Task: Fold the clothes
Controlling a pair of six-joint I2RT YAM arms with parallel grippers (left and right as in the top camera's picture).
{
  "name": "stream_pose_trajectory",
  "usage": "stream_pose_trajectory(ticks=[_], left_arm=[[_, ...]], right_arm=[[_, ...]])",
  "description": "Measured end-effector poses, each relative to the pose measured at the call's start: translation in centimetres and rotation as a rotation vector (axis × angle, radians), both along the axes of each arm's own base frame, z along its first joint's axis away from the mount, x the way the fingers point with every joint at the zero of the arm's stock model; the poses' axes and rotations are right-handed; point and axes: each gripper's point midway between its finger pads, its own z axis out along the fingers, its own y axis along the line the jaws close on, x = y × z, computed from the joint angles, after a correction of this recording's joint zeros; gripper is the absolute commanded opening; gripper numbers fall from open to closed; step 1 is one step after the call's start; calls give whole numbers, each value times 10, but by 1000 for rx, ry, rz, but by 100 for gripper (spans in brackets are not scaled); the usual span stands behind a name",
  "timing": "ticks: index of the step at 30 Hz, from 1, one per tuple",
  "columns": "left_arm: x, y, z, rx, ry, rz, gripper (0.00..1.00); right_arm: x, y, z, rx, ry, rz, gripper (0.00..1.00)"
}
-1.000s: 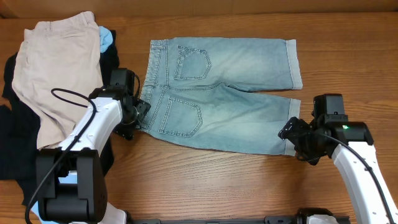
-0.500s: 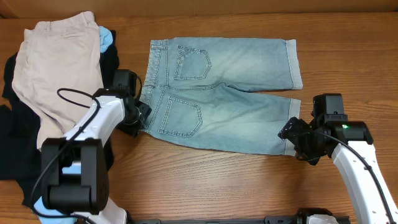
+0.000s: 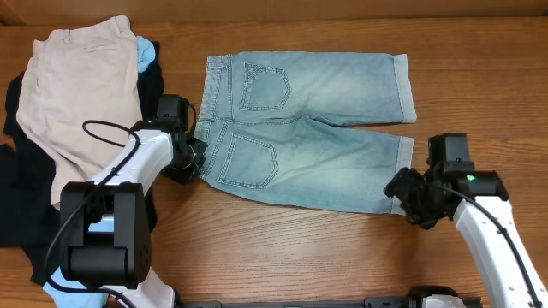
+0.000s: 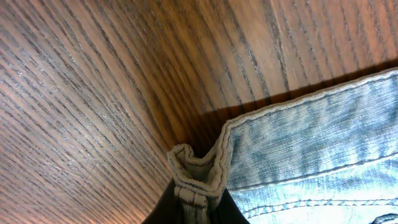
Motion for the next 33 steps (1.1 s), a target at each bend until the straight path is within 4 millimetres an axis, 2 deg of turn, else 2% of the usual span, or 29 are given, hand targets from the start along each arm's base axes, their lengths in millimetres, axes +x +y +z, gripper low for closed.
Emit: stream_pose_trajectory(ticks=[6,11,19,21,22,23,24,26,30,33], left_arm=[[-1,0,0,0,3,0,4],[-1,0,0,0,6,0,4],[-1,0,0,0,7,0,4],[-2,0,0,0,9,0,4],[-2,0,0,0,10,0,4],[-2,0,0,0,11,0,4],[-3,0,0,0,13,0,4],[-3,0,0,1,16,-1,4],[-5,-1,1,-3,22,-50,4],[-6,-5,4,-30,46,-174,4]], right_arm=[[-8,0,-24,4,36,-23,64],[-4,0,-40,6,21,-37,62],[-11,-9,-73,-38,88,-102,57],[-7,-11,-74,-47,79,-117,49],[-6,-13,-75,-54,77,-128,41],[-3,-14,-75,-63,67,-133,25],[1,-16,-75,-72,52,-137,15],[8,-19,-76,-82,30,-150,4],[10,-20,-75,-87,31,-151,4],[6,-25,-68,-101,73,-144,4]])
